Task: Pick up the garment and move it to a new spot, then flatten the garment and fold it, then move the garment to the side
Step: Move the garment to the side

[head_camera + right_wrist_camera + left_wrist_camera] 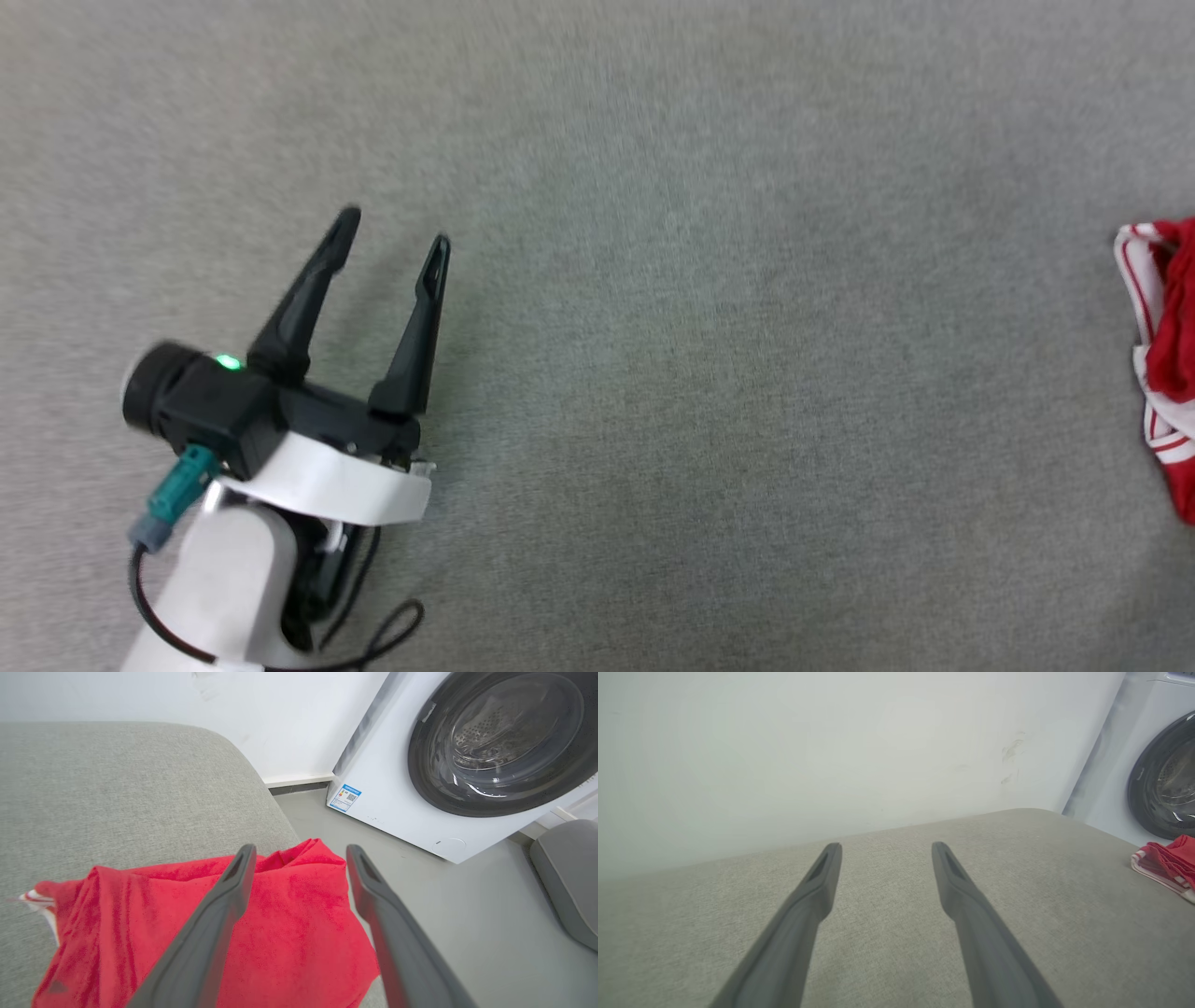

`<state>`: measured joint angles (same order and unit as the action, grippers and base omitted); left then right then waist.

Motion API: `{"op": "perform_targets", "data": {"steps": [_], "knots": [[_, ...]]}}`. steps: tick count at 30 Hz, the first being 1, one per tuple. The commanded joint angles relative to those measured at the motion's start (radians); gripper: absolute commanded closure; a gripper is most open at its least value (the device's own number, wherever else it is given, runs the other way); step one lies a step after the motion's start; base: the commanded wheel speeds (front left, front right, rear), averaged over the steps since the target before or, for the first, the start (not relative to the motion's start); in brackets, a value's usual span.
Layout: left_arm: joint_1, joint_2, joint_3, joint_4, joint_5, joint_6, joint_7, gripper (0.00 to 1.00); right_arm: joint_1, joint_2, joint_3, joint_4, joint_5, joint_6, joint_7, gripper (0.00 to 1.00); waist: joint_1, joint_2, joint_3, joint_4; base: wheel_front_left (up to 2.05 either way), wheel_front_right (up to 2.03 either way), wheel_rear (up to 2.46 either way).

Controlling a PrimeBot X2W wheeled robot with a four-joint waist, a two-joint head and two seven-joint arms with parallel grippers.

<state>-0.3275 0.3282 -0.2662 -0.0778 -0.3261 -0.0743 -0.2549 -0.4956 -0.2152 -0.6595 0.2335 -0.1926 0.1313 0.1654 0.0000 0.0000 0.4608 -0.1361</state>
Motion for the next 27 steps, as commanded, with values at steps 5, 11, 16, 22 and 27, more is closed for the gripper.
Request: {"op": "perform_targets", "data": {"steps": [5,11,16,22,27], "knots": [[0.09,-0.045,0.011,0.038,-0.022,0.029,-0.009,0.0,0.128,0.006,0.096,-0.013,0.102,-0.001,-0.105,0.0,0.0,0.0,-0.159,0.06,0.0,0.0,0.0],[0.167,-0.075,0.025,0.068,-0.032,0.056,-0.011,0.0,0.28,0.08,0.2,-0.086,0.157,-0.001,-0.159,0.0,0.0,0.0,-0.263,0.112,0.0,0.0,0.0],[0.223,-0.083,0.045,0.086,-0.039,0.075,-0.011,0.0,0.378,0.124,0.278,-0.151,0.184,-0.001,-0.157,0.0,0.0,0.0,-0.319,0.138,0.0,0.0,0.0],[0.29,-0.076,0.072,0.102,-0.031,0.098,-0.01,0.0,0.491,0.16,0.385,-0.249,0.22,-0.001,-0.141,0.0,0.0,0.0,-0.388,0.158,0.0,0.0,0.0],[0.345,-0.075,0.086,0.13,-0.026,0.111,-0.01,0.0,0.584,0.165,0.474,-0.342,0.261,-0.001,-0.126,0.0,0.0,0.0,-0.464,0.16,0.0,0.0,0.0]]}}
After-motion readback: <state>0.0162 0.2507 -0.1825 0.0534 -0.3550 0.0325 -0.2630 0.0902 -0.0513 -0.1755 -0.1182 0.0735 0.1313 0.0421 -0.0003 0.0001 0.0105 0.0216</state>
